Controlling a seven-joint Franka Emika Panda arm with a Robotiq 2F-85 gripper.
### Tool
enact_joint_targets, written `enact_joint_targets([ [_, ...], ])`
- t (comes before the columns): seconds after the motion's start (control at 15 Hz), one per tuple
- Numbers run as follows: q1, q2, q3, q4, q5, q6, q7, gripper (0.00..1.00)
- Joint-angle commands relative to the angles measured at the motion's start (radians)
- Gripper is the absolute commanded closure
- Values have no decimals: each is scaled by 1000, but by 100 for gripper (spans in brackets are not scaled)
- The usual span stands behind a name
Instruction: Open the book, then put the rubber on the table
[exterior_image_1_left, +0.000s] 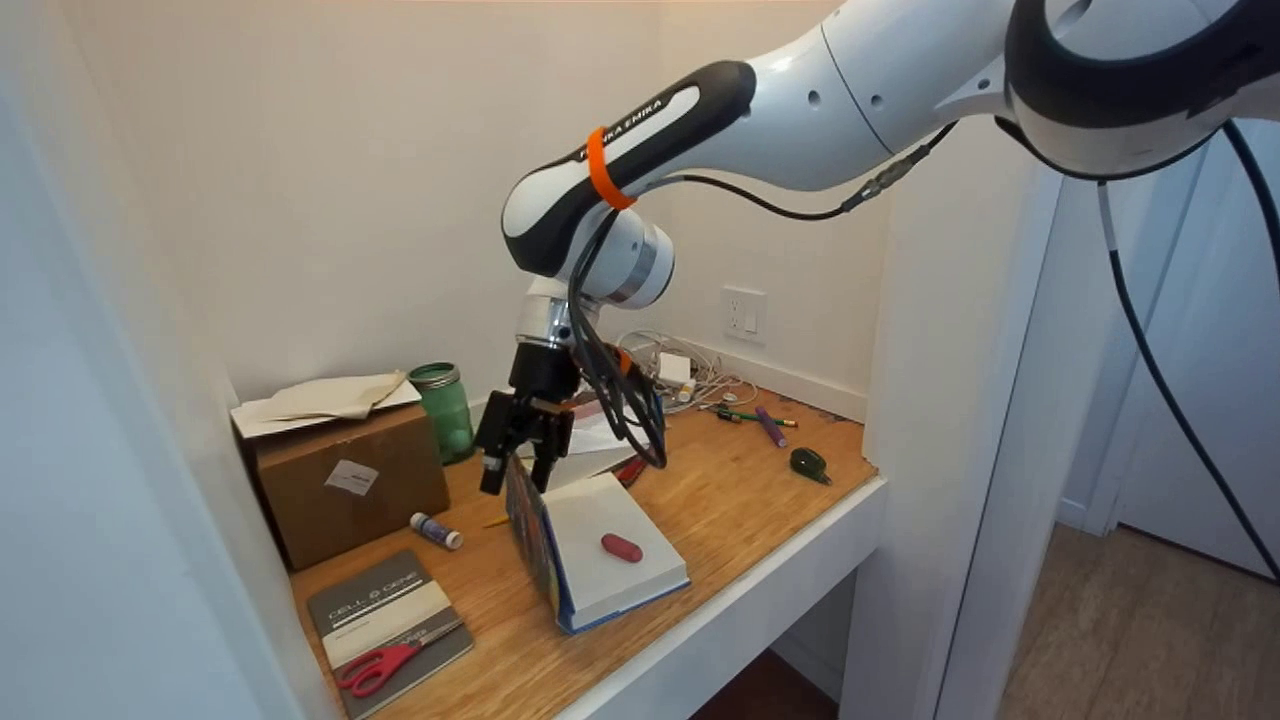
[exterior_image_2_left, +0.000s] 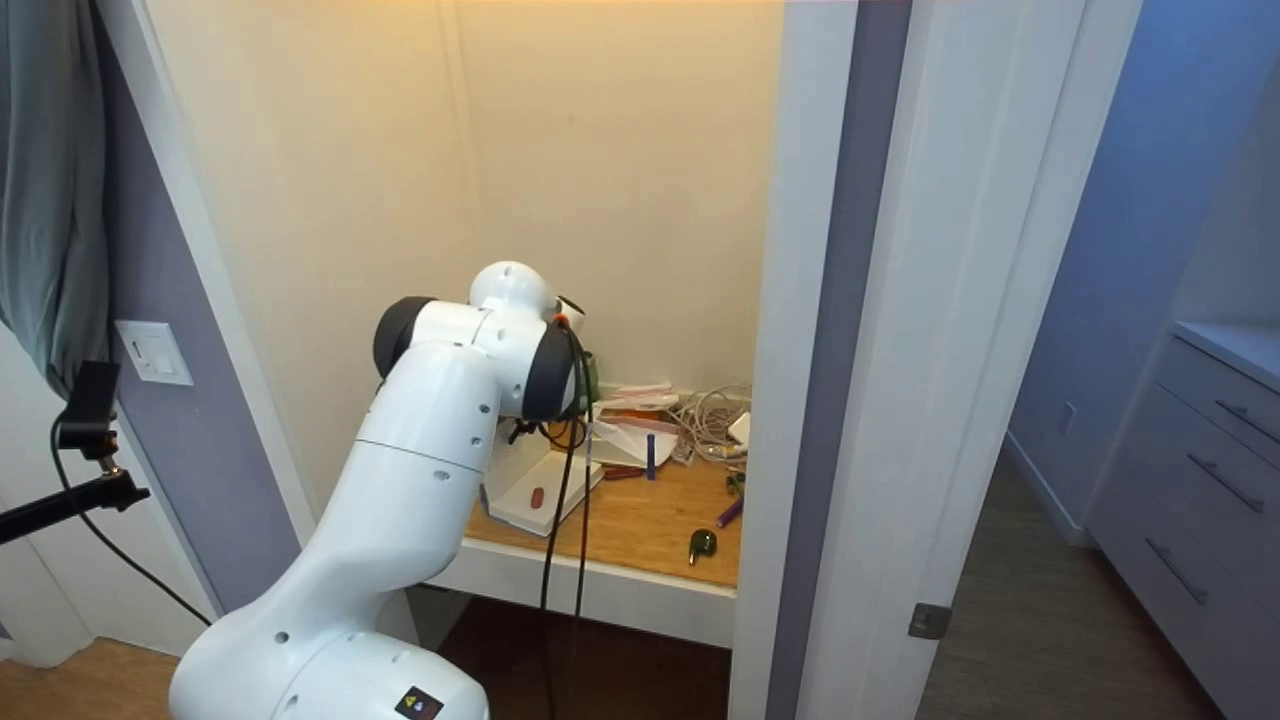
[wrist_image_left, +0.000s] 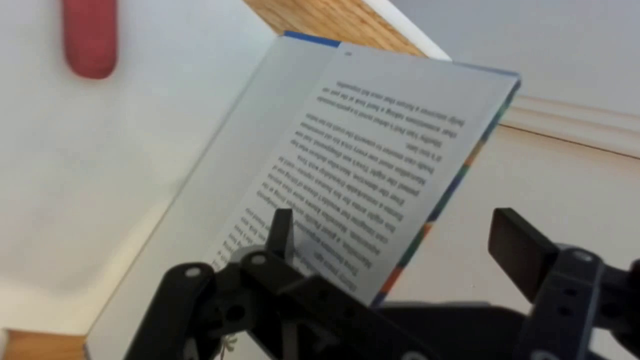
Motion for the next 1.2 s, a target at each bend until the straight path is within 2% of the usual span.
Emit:
enact_joint_targets([
  [0.0, -3, -60, -17, -64, -32, 53, 14, 0],
  [0.33, -11, -31, 42, -37, 39, 56, -2, 0],
  [0.47, 6, -10, 57, -11, 40, 46, -7, 0],
  [0.87, 98, 62, 46, 11, -67, 53, -47, 0],
  [1.13, 152, 107, 34, 17, -125, 103, -14, 0],
])
